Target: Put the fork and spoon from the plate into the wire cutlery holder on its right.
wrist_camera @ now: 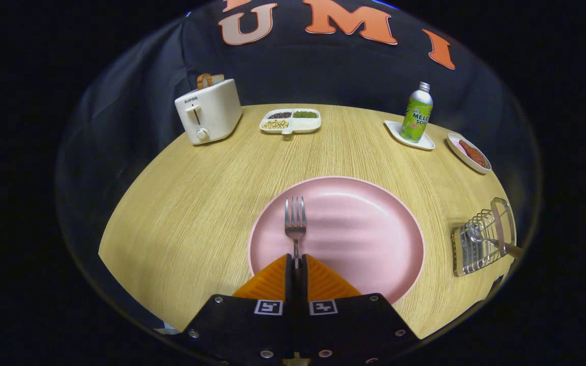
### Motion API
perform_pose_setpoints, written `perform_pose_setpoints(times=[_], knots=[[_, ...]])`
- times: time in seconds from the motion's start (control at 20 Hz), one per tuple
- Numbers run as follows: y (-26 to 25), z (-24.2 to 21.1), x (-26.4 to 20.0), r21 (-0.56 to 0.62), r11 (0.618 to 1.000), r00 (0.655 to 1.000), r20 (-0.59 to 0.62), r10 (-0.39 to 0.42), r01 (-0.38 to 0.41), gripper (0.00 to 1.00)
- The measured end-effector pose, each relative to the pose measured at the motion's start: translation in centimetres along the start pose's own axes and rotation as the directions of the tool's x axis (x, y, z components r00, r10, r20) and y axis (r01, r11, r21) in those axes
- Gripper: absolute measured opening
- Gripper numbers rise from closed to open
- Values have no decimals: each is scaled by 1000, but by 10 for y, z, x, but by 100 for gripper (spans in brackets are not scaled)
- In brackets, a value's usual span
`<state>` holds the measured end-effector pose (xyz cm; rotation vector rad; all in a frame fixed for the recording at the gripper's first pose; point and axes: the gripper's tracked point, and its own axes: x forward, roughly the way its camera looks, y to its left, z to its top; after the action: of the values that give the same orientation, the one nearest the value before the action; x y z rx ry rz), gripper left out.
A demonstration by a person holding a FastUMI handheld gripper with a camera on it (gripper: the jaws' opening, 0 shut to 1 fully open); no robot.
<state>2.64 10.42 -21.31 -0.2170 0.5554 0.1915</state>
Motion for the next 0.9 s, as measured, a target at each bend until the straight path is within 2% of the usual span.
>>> perform_pose_setpoints(times=[0.35,0.9], knots=[[-21,17,-27,15,1000,1000,21,17,-18,5],[-122,36,-75,39,995,995,19,-97,96,5]])
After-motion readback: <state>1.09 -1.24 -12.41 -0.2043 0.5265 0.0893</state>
